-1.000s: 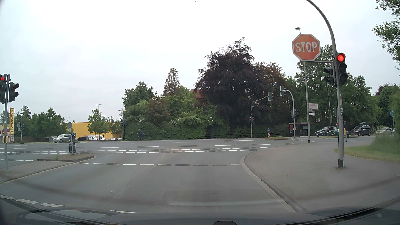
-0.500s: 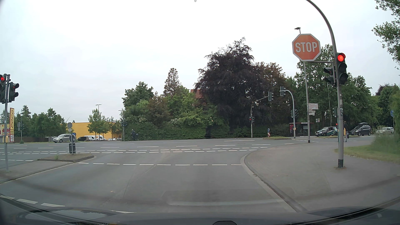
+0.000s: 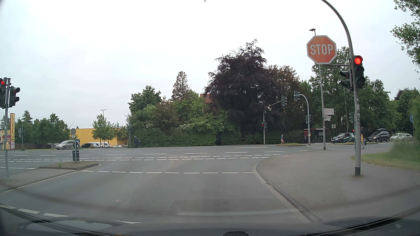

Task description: Follow the waypoints while adhering to traffic rules and regulations

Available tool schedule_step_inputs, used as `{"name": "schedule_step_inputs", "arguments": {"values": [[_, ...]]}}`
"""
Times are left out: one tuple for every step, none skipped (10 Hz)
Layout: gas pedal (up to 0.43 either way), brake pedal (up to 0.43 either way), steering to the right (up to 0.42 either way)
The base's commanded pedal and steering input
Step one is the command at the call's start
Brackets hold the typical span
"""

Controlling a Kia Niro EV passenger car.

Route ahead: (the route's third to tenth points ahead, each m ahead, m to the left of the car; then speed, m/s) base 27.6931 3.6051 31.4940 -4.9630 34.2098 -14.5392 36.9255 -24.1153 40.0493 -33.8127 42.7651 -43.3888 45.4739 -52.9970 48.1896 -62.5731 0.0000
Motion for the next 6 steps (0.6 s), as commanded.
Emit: {"name": "schedule_step_inputs", "arguments": {"values": [[0.0,0.0,-0.023],[0.0,0.0,-0.023],[0.0,0.0,-0.022],[0.0,0.0,-0.022],[0.0,0.0,-0.022],[0.0,0.0,-0.022]]}}
